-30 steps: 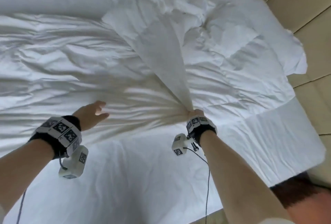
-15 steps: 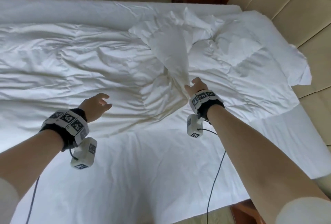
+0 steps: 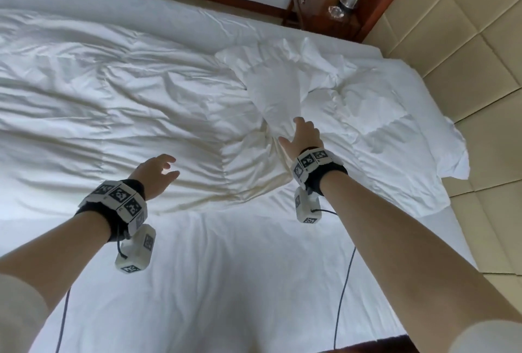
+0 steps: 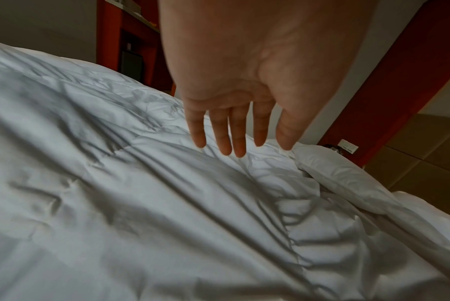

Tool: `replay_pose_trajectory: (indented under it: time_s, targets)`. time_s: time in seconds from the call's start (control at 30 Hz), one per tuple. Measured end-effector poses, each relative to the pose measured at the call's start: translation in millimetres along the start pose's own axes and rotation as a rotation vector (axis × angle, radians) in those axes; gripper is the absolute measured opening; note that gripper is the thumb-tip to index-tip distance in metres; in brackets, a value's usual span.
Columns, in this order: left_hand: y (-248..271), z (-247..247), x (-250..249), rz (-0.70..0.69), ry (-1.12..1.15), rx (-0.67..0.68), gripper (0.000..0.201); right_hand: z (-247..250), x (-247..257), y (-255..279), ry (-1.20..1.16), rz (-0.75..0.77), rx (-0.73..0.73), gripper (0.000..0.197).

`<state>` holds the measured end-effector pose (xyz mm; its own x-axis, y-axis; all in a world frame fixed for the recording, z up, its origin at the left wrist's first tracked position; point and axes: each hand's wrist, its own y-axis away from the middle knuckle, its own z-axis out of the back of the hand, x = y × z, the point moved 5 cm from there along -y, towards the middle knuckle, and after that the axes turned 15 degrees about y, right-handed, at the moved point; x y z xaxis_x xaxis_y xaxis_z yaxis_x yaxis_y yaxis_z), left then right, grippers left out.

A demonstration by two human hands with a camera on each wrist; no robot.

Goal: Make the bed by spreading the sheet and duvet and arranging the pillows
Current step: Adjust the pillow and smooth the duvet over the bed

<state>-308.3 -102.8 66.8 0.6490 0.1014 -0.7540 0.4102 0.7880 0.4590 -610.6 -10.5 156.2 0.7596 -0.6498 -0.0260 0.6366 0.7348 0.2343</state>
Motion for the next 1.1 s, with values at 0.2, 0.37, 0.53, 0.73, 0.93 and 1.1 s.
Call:
replay_pose_trajectory:
  time_s: [0.2, 0.37, 0.53, 0.73, 0.93, 1.1]
  targets:
    - [-27.2, -36.4, -5.5, 0.042, -0.04, -0.131, 0.046, 9.0, 13.1, -68.3, 0.098, 0.231, -0.03, 0.068]
    - [-43.4, -87.7, -4.9, 0.095, -0.028, -0.143, 0.055, 6.7, 16.5, -126.6, 0.129, 0.353, -0.016, 0.071]
    - [-71.5, -97.0, -8.9, 0.163, -0.114, -0.211, 0.061, -5.4, 42.2, -183.1, 0.131, 0.394, -0.013, 0.072]
    - [-107.8, -89.8, 0.6, 0.19, -0.161, -0.202, 0.062, -43.6, 84.3, -235.4, 0.291, 0.421, 0.091, 0.081]
    - [-129.2, -97.8, 23.2, 0.251, -0.137, -0.193, 0.06, -99.8, 52.4, -266.1, 0.172, 0.157, 0.291, 0.042]
    - [-134.9, -102.2, 26.0, 0.29, -0.162, -0.188, 0.058, -83.7, 25.7, -269.9, 0.059, 0.117, 0.363, 0.035]
